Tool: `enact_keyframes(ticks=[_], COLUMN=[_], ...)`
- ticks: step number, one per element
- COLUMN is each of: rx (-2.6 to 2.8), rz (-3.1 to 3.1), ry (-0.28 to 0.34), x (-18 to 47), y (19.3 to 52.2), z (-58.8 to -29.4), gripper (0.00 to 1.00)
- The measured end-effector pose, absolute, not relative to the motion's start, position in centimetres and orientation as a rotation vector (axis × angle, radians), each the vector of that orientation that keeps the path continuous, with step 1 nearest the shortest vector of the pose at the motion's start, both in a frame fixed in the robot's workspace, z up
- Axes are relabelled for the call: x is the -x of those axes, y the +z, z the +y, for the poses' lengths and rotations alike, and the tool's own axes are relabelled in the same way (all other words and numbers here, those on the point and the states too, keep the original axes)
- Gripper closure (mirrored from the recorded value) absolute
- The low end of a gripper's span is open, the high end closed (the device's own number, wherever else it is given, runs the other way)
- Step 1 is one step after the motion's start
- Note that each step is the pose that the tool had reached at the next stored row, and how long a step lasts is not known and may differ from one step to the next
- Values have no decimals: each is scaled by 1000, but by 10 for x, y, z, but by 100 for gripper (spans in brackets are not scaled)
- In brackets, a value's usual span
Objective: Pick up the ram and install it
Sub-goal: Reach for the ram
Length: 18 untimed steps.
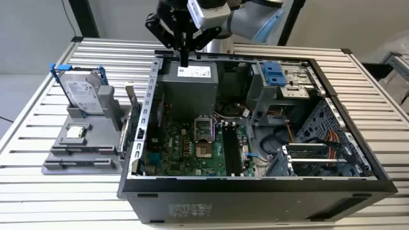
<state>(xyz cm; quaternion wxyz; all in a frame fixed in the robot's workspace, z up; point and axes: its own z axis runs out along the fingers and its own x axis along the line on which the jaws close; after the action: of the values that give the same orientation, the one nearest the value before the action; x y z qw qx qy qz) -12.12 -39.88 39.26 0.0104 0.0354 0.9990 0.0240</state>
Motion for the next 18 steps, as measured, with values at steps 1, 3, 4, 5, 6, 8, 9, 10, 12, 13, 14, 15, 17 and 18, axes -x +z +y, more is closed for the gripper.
enact_keyframes(ticks=[1, 3, 4, 5, 6, 8, 9, 10, 12, 13, 14, 15, 17, 18], rx=[-110, -110, -110, -110, -110, -110, -110, -111, -110, -110, -110, -110, -110, -110], rz=[3118, 3118, 3118, 3118, 3118, 3118, 3118, 3118, 3118, 3118, 3118, 3118, 3118, 3118], ry=[75, 75, 75, 75, 75, 75, 75, 75, 75, 75, 75, 75, 75, 75], x=[121, 121, 121, 121, 121, 121, 121, 122, 123, 123, 124, 125, 127, 128], y=[393, 393, 393, 393, 393, 393, 393, 393, 393, 393, 393, 393, 393, 393], z=[-399, -399, -399, -399, -399, -399, -399, -399, -399, -399, -399, -399, -399, -399], gripper=[100, 100, 100, 100, 100, 100, 100, 100, 100, 100, 100, 100, 100, 100])
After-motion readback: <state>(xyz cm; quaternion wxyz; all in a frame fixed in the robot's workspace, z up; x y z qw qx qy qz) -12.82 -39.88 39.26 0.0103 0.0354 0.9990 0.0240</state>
